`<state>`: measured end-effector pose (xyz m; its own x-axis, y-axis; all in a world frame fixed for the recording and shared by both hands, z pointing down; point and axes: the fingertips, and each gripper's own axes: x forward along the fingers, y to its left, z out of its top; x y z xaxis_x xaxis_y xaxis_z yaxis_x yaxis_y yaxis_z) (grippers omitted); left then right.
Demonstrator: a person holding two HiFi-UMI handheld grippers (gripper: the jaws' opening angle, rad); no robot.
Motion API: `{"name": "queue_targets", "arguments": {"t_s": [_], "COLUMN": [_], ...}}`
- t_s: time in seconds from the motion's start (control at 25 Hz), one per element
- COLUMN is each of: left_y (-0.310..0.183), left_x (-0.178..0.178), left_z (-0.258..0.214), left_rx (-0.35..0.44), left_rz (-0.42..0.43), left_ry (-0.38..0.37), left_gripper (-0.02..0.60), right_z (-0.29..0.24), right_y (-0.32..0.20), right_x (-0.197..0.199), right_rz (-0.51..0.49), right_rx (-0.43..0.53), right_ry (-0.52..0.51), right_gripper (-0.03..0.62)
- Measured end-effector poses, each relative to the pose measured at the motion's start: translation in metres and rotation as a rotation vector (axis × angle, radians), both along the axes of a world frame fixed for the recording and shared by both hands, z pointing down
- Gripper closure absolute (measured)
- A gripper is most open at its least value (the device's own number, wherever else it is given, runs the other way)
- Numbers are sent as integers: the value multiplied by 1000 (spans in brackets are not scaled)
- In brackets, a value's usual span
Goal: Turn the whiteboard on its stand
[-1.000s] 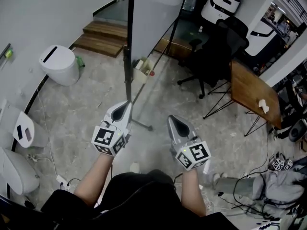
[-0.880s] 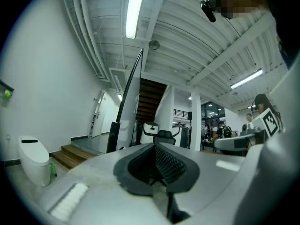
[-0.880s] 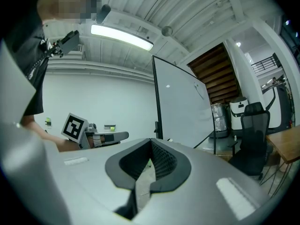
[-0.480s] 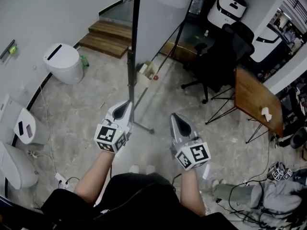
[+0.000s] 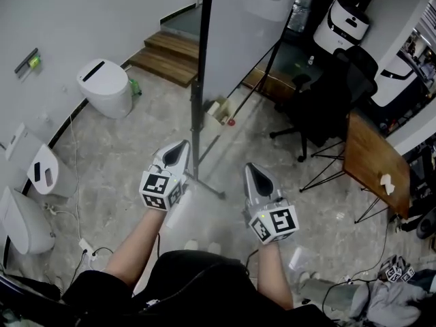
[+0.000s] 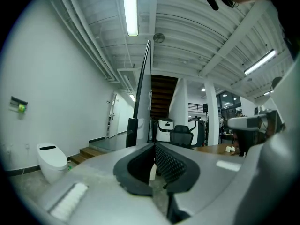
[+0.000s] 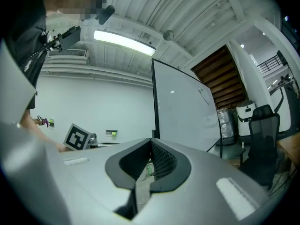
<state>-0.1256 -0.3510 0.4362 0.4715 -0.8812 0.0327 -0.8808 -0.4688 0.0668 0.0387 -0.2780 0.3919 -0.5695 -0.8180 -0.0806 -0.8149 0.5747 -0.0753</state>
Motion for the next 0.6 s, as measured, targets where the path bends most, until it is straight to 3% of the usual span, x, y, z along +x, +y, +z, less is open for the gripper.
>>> {"name": "queue_targets", "arguments": {"t_s": [0.4,0.6], "left_y": [-68,-110], "left_x": [1,0], "left_z": [-4,5], "left_rx": [11,21], "left_rz": [-50,-69], "left_ry": [-44,-117], "left_gripper": [532,455], "right_z": [3,6], "right_y": [-35,-42], "right_x": [-13,-15], "right_rz": [-56,-67], "right_rx": [-16,-27], "right_ry": [15,25], "right_gripper": [585,585]}}
